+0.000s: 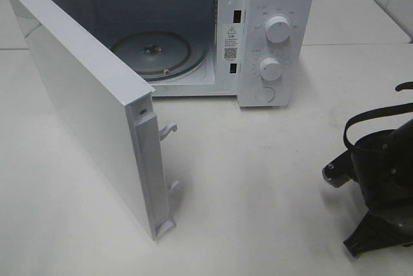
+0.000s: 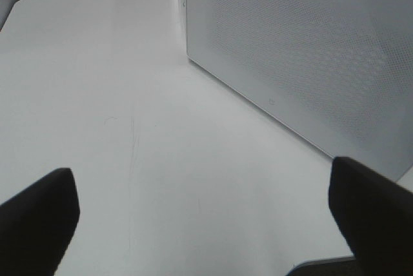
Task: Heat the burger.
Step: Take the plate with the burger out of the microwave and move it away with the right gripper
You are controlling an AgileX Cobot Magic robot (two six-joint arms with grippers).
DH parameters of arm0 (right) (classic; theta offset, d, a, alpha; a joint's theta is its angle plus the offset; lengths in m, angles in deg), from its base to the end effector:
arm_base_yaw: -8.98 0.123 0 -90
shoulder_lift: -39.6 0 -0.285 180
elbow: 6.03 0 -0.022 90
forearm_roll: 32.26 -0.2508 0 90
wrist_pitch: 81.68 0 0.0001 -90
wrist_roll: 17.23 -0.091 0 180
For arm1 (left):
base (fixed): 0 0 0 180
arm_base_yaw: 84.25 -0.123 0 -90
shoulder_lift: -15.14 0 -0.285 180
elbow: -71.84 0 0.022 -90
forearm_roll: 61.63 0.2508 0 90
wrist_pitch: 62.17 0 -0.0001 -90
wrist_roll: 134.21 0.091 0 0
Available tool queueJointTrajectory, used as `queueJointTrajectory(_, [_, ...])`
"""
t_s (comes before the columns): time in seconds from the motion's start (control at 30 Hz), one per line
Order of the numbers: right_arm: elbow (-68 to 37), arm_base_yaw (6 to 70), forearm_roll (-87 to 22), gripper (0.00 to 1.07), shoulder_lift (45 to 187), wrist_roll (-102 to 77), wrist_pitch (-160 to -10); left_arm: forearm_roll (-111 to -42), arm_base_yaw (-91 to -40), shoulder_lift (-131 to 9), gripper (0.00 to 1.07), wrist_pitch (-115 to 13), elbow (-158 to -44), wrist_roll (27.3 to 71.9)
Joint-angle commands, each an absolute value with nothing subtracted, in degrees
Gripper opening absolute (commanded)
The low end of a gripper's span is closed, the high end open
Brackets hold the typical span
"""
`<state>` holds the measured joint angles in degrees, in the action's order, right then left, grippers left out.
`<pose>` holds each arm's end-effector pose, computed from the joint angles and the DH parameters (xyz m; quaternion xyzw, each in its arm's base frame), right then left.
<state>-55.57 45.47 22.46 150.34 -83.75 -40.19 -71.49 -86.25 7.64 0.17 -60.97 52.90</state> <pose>0.1872 0.0772 0.0850 -0.1561 0.9449 -0.2769 0.0787 -0.0098 -0.0142 0.2826 0.0436 0.8485 -0.0442 0.5255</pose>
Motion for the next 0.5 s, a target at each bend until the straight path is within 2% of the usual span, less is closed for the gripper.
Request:
queueJointTrajectory(0.03, [-55.63, 45.24, 23.37, 0.1, 151.09, -85.24, -39.05, -71.89, -86.19, 8.5, 0.99, -0.63, -60.79, 52.78])
queueJointTrajectory(0.1, [-55.63, 45.24, 23.09, 0.19, 150.75, -84.55, -38.99, -71.89, -86.19, 8.5, 0.99, -0.63, -60.79, 52.78])
queueJointTrajectory(0.13, [-55.63, 45.24, 23.09, 0.19, 150.75, -84.55, -38.99, -71.89, -86.19, 8.5, 0.99, -0.63, -60.79, 52.78])
queueJointTrajectory(0.17, [-55.51, 45.24, 22.4, 0.26, 149.89, -83.41, -38.93, -71.89, -86.19, 8.5, 0.99, -0.63, -60.79, 52.78])
queueJointTrajectory(0.2, [-55.51, 45.24, 22.4, 0.26, 149.89, -83.41, -38.93, -71.89, -86.19, 8.5, 0.99, -0.63, -60.79, 52.78])
queueJointTrajectory(0.23, [-55.17, 45.24, 20.91, 0.33, 148.74, -81.46, -38.93, -71.89, -86.19, 8.5, 0.99, -0.63, -60.79, 52.78])
queueJointTrajectory(0.3, [-54.82, 45.24, 19.88, 0.37, 147.94, -80.09, -38.7, -71.89, -86.19, 8.5, 0.99, -0.63, -60.79, 52.78])
queueJointTrajectory(0.33, [-54.25, 45.24, 18.16, 0.43, 146.1, -77.56, -38.13, -71.89, -86.19, 8.5, 0.99, -0.63, -60.79, 52.78])
queueJointTrajectory(0.5, [-52.7, 45.24, 13.92, 0.5, 140.03, -71.32, -35.78, -71.89, -86.19, 8.5, 0.99, -0.63, -60.79, 52.78])
